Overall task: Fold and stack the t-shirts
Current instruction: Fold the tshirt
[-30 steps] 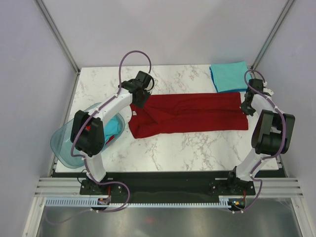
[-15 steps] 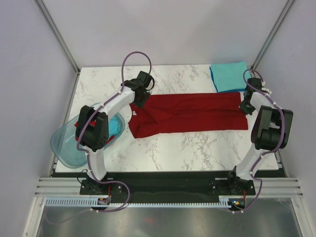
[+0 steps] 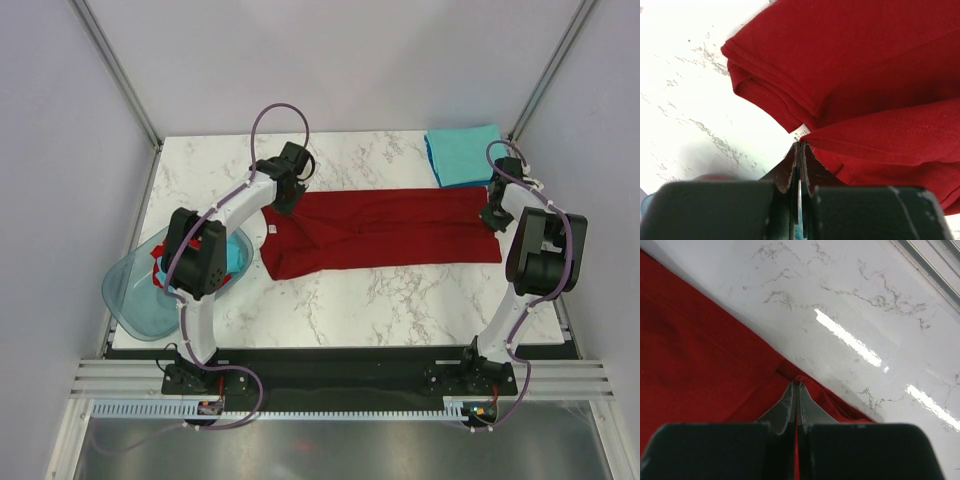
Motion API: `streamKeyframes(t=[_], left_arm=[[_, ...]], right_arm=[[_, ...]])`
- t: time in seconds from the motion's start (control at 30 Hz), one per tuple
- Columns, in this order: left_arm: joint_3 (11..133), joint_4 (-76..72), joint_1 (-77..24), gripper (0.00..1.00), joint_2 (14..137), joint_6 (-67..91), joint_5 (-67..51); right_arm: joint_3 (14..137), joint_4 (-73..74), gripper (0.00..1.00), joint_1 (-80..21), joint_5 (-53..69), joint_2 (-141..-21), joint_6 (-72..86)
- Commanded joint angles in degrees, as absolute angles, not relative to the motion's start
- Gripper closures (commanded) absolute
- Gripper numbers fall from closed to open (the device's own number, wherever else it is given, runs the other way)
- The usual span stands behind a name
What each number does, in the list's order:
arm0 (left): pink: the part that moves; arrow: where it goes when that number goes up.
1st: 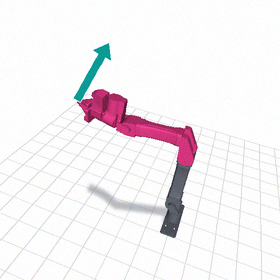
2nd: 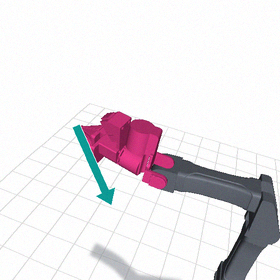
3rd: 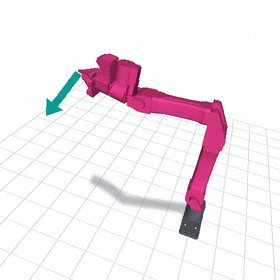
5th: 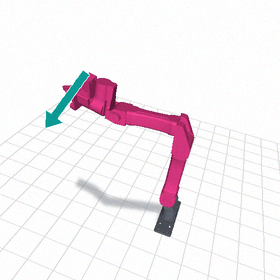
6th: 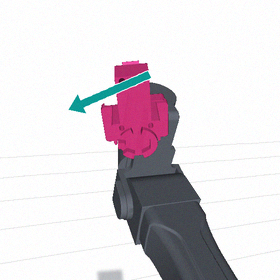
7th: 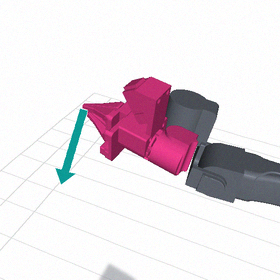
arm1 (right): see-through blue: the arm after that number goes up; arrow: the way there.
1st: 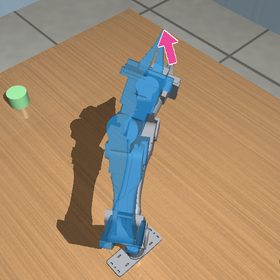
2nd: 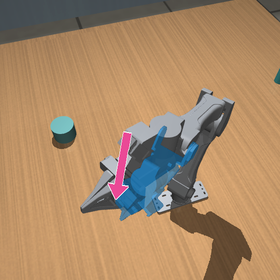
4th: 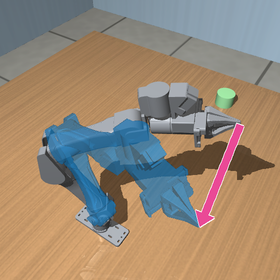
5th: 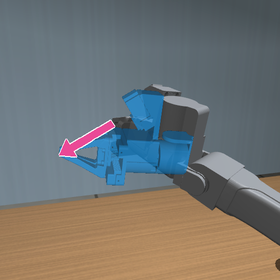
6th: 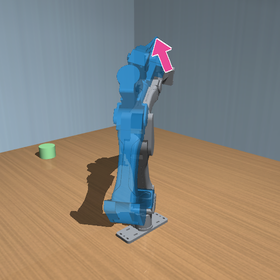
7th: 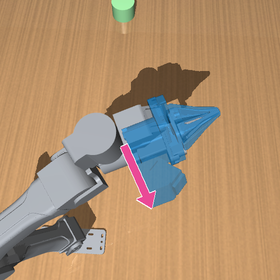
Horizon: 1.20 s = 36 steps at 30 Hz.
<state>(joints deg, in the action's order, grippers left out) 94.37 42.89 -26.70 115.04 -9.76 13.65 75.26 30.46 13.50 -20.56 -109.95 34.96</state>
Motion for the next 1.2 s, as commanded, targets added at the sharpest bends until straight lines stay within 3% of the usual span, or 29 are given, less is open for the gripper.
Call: streamKeyframes(t=[0.0,1.17], left_arm=[[97.3,41.4,-26.0,0.98,116.0,-12.8,16.0],[101.9,41.3,-25.6,0.98,120.8,-13.1,17.1]], right_arm=[[78.0,30.3,1.00,13.4,-23.1,-110.7,35.7],[82.2,30.8,1.00,13.4,-25.3,-113.6,35.8]])
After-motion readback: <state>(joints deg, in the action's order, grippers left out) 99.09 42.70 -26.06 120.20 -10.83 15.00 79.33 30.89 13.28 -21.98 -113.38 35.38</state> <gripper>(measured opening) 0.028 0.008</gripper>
